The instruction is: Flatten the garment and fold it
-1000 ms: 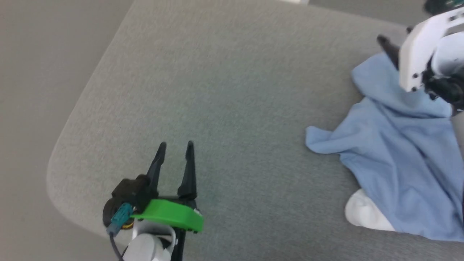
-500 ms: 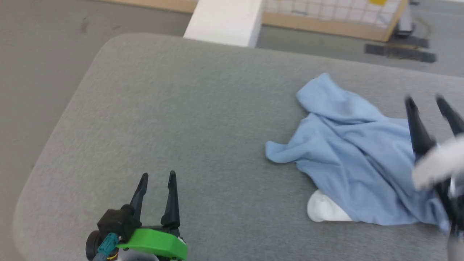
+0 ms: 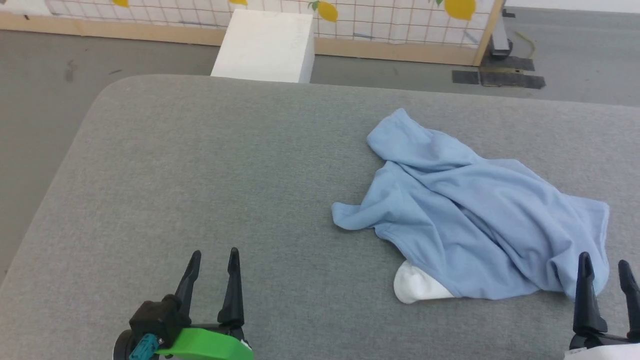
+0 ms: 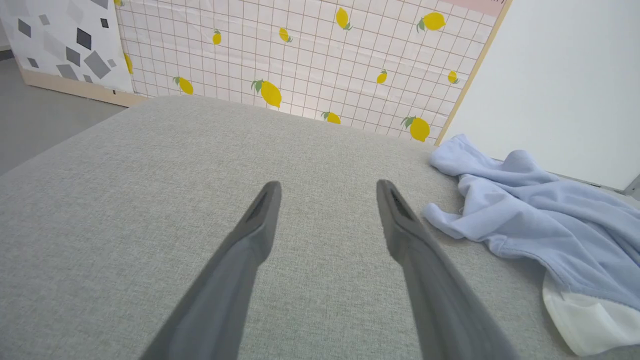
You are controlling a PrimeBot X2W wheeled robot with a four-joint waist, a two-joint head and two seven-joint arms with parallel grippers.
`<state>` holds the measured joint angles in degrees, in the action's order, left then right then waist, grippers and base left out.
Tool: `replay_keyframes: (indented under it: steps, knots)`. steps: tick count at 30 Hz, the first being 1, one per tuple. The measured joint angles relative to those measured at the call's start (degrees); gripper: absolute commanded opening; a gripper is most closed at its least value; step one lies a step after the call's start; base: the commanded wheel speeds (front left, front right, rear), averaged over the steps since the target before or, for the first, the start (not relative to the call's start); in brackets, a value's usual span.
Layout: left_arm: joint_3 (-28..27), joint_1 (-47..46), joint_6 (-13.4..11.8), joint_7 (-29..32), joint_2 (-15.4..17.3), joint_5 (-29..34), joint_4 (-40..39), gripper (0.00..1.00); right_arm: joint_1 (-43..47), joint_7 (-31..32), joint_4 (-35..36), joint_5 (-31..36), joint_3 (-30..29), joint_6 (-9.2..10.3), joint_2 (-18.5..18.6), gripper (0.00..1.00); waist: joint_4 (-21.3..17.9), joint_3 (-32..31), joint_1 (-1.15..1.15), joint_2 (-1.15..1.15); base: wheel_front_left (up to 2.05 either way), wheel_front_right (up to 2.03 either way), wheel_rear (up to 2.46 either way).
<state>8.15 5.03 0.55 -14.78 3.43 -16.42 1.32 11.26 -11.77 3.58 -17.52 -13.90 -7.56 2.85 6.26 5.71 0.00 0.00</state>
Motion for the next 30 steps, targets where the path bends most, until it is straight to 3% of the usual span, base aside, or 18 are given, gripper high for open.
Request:
replay_keyframes:
  steps: [4, 7, 13, 17, 23, 30]
  knots:
    - [1.0, -2.2, 1.5, 1.2, 1.3, 0.9, -0.1, 1.00, -0.4, -1.4, -0.6, 0.1, -0.2, 0.00, 0.0, 1.00, -1.0, 0.0, 0.00, 0.00, 0.00, 0.00, 0.00]
    - [2.8, -7.9, 3.1, 5.4, 3.3, 1.9, -0.1, 1.00, -1.2, -1.6, -0.4, 0.2, -0.4, 0.00, 0.0, 1.00, -1.0, 0.7, 0.00, 0.00, 0.00, 0.00, 0.00]
    - [11.1, -22.4, 6.2, 20.3, 5.8, 2.5, 3.4, 1.00, -2.1, -1.8, 0.1, 0.3, 0.2, 0.00, 0.0, 1.00, -0.9, 3.4, 0.00, 0.00, 0.00, 0.00, 0.00]
    - [18.7, -32.9, 6.5, 28.7, 5.9, -2.1, 7.1, 1.00, -3.4, -1.5, 0.4, 0.4, 0.8, 0.00, 0.0, 1.00, -0.7, 6.0, 0.00, 0.00, 0.00, 0.00, 0.00]
    - [29.5, -44.4, 6.5, 40.7, 5.7, -13.8, 15.7, 1.00, -6.0, -1.1, 0.6, 1.0, 2.0, 0.00, 0.0, 1.00, -0.7, 10.3, 0.00, 0.00, 0.00, 0.00, 0.00]
    - [35.3, -49.9, 6.5, 44.8, 6.9, -16.8, 25.7, 1.00, -7.7, -0.6, 1.5, 1.5, 2.4, 0.00, 0.0, 1.00, -2.2, 14.2, 0.00, 0.00, 0.00, 0.00, 0.00]
